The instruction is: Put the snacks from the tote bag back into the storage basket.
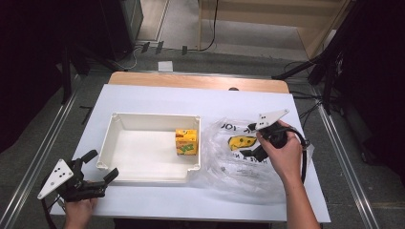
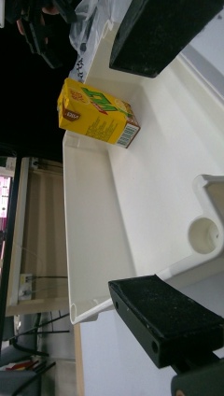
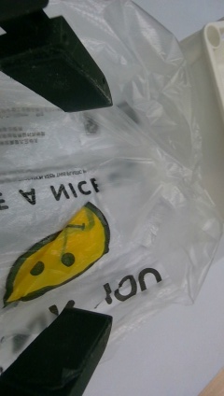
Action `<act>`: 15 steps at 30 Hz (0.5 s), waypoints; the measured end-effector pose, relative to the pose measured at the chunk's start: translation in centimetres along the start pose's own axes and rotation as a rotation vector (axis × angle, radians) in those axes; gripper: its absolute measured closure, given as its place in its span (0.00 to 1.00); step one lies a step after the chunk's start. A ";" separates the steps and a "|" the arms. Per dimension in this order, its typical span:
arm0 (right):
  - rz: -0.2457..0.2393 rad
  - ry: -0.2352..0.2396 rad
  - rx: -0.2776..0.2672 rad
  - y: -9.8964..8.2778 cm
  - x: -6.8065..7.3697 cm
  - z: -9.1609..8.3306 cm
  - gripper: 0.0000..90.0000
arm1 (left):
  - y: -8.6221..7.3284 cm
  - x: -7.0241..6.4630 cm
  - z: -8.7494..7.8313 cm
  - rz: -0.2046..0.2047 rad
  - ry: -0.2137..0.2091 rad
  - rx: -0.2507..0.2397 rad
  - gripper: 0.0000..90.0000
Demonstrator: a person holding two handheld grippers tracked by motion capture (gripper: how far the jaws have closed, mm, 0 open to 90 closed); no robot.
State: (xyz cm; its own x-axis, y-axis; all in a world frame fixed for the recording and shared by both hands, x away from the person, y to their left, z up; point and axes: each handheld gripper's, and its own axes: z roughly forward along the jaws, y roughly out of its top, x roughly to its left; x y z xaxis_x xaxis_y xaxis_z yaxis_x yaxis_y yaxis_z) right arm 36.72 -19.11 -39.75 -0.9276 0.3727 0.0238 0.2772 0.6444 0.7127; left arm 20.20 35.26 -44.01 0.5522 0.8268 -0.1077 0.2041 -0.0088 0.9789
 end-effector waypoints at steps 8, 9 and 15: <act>0.026 -0.011 -0.016 -2.0 0.2 -0.4 0.01 | 0.0 -0.1 0.0 0.007 0.002 0.003 0.00; 0.030 -0.012 -0.016 -2.3 0.2 -0.5 0.01 | 0.0 -0.1 0.0 0.007 0.002 0.001 0.00; 0.045 -0.025 -0.031 -3.8 0.4 -1.1 0.02 | 0.0 -0.1 0.0 0.011 0.002 0.004 0.00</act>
State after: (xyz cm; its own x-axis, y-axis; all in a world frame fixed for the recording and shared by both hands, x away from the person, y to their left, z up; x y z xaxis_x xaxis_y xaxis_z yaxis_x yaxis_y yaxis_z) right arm 35.00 -22.17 -41.67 -0.9079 0.4174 0.0388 0.3098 0.6057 0.7329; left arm 20.14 35.19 -44.02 0.5527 0.8277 -0.0970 0.2013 -0.0197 0.9793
